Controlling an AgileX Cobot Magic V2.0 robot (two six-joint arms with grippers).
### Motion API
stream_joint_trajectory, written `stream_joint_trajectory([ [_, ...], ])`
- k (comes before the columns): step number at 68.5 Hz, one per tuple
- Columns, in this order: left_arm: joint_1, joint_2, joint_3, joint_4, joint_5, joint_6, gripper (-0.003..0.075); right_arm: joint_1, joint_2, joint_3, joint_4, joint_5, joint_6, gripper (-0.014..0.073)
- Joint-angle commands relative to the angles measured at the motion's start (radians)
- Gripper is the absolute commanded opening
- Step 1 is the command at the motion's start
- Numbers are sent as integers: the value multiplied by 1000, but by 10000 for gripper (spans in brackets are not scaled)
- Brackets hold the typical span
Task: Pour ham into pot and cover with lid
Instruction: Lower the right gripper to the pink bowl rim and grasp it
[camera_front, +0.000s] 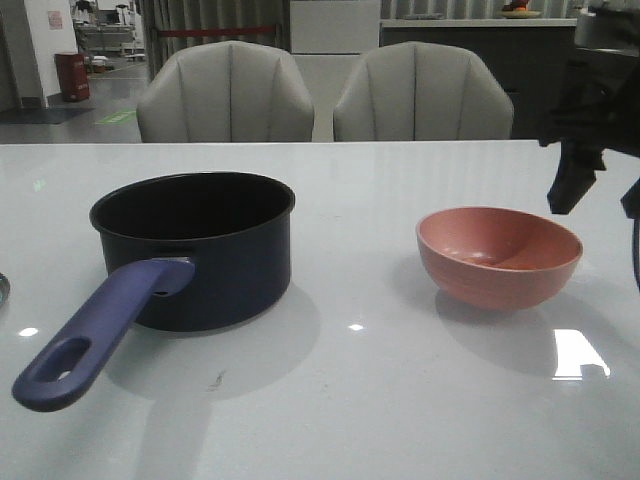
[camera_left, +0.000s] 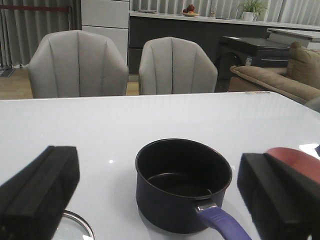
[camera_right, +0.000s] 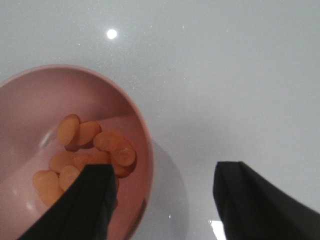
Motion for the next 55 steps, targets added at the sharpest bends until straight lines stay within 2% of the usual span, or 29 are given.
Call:
stream_joint_trajectory([
  [1, -8, 12, -27, -4, -79, -2, 679, 6, 23, -69, 27, -27, -1, 527],
  [9, -8, 12, -27, -4, -79, -2, 679, 9, 93, -111, 48, -8, -2, 521],
  [13, -8, 12, -27, -4, -79, -2, 679, 9, 121, -134, 48, 9, -2, 490],
  [18, -8, 12, -27, -4, -79, -2, 679, 9, 144, -154, 49, 23, -2, 396],
  [26, -8, 12, -27, -4, -79, -2, 679, 9, 150, -177, 66, 38, -2, 159],
  [28, -8, 12, -27, -4, -79, -2, 679, 9, 149, -183, 72, 44, -2, 125],
  [43, -8, 12, -27, -4, -79, -2, 679, 9, 145, -248, 84, 82, -2, 148],
  [49, -8, 12, -27, -4, -79, -2, 679, 9, 136, -273, 132, 107, -4, 148],
  [55, -8, 12, -27, -4, -79, -2, 679, 22, 121, -326, 160, 153, -72, 146],
])
